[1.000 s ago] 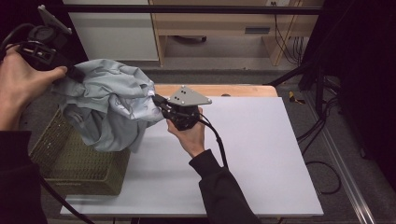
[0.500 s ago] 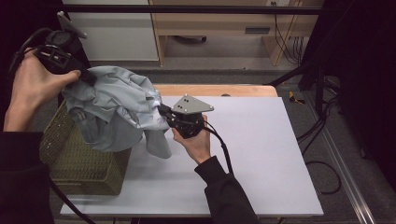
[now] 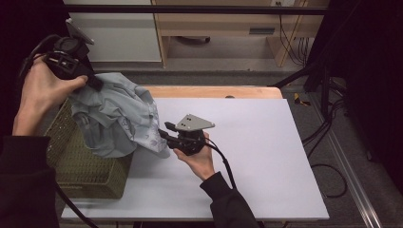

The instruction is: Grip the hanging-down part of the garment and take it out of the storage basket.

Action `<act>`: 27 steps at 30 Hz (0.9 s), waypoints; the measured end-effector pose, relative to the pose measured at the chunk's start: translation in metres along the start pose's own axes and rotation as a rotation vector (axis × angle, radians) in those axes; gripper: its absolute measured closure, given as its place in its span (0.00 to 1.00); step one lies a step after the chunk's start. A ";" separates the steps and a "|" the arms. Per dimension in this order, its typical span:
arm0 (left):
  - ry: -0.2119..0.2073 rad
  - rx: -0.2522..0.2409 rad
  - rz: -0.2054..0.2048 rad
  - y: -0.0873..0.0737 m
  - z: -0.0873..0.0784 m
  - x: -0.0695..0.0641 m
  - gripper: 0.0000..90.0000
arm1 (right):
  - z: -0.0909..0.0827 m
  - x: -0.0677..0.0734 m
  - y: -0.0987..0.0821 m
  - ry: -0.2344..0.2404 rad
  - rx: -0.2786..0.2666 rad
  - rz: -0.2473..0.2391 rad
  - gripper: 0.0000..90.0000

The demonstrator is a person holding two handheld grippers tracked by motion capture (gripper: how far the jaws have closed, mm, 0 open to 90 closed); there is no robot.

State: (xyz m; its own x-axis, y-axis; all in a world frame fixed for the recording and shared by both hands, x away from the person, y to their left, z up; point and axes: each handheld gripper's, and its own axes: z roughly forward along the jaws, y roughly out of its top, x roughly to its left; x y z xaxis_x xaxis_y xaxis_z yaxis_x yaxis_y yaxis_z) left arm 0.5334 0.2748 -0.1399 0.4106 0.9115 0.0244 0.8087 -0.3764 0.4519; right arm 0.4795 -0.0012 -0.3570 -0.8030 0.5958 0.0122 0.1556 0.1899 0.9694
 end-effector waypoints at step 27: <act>-0.021 -0.008 -0.019 -0.004 0.005 0.003 0.93 | -0.127 -0.040 -0.057 -0.215 -0.062 0.093 0.02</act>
State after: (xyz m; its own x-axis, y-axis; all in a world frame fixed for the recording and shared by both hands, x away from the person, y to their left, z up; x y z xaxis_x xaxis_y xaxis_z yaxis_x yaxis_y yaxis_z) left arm 0.5334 0.2785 -0.1464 0.4038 0.9148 -0.0033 0.8133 -0.3574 0.4591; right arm 0.4298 -0.1349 -0.3819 -0.6447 0.7624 0.0555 0.1819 0.0824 0.9799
